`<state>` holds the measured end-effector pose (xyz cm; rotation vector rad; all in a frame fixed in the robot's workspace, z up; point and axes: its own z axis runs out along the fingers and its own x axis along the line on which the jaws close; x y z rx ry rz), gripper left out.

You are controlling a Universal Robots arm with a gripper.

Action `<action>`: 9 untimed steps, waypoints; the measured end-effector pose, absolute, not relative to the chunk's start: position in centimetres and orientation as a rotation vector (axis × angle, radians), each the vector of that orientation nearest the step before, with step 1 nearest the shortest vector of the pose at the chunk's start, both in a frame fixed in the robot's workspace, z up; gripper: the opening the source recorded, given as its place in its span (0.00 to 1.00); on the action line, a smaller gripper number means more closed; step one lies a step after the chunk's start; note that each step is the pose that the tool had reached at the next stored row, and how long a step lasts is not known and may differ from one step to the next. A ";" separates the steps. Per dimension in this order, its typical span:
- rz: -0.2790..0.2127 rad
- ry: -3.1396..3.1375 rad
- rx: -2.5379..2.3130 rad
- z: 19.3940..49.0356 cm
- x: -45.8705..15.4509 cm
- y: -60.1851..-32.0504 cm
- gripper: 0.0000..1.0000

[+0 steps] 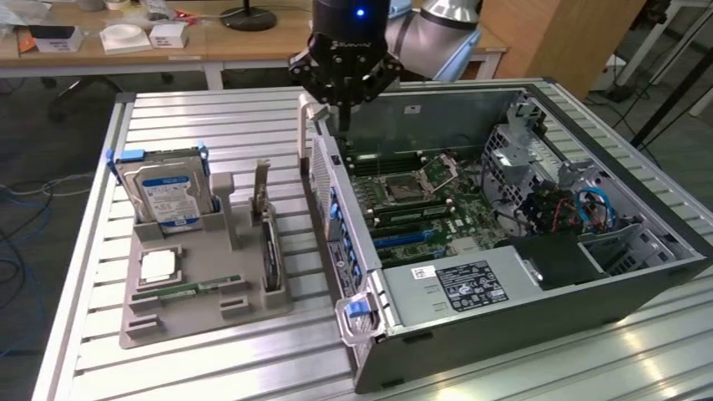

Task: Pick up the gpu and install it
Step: 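Reach for the gpu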

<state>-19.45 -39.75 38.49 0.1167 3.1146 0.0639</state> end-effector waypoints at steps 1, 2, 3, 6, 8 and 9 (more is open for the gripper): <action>0.064 3.115 0.117 38.4 -19.9 -39.7 0.11; 0.064 3.115 0.117 38.3 -20.3 -39.7 0.11; 0.064 3.114 0.117 38.2 -20.7 -39.7 0.11; 0.064 3.114 0.117 37.7 -21.8 -39.7 0.11; 0.064 3.114 0.117 37.3 -22.3 -39.7 0.11; 0.064 3.114 0.117 37.1 -22.6 -39.7 0.11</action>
